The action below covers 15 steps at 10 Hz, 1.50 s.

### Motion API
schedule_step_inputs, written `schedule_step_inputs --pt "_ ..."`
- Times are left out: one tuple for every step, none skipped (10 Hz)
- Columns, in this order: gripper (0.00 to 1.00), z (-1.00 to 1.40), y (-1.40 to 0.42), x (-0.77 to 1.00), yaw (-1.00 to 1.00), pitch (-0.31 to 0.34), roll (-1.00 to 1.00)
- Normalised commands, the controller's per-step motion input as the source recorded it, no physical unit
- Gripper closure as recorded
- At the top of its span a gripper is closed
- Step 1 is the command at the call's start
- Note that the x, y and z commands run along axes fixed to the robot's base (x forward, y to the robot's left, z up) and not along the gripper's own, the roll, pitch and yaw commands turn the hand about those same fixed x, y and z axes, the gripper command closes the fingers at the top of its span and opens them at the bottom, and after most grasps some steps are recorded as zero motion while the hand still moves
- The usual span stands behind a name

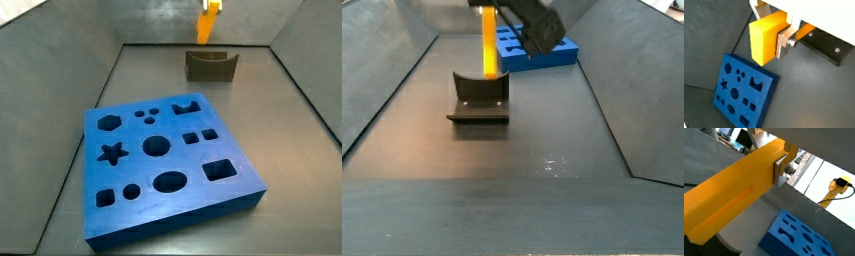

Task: Pick up the double-square object. Move up. Rotate the double-square object. Place the double-square object on the fixture. Regrasp the double-square object. Move to above the board. Insert the double-square object.
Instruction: Place the double-square object on the fixture, then regrasp the double-square object.

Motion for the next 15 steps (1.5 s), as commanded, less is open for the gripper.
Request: schedule_step_inputs --pt "1.0 -1.0 0.12 0.23 -0.04 0.138 -0.22" --pt "1.0 -1.0 0.11 0.25 -0.1 0.133 -0.19" --pt "1.0 -1.0 0.11 0.26 -0.12 0.128 -0.19" --pt "1.0 -1.0 0.11 0.26 -0.14 0.115 -0.18" --pt "1.0 -0.86 0.09 0.24 -0.16 0.088 -0.18" --pt "1.0 -0.71 0.07 0.21 -0.16 0.065 -0.18" --pt "1.0 -0.56 0.06 0.18 -0.16 0.045 -0.18" --pt "1.0 -0.36 0.05 0.13 -0.15 0.02 -0.18" --pt "1.0 -0.31 0.06 0.09 -0.14 0.001 -0.15" --pt "1.0 -0.32 0.05 0.07 -0.14 -0.004 -0.14" --pt "1.0 -0.32 0.05 0.07 -0.12 -0.005 -0.14" --pt "1.0 -0.32 0.05 0.07 -0.11 -0.005 -0.14" --pt "1.0 -0.32 0.05 0.07 -0.1 -0.005 -0.14" --pt "0.0 0.0 0.0 0.0 0.0 0.0 0.0" --pt "0.0 1.0 0.0 0.0 0.02 0.044 0.0"
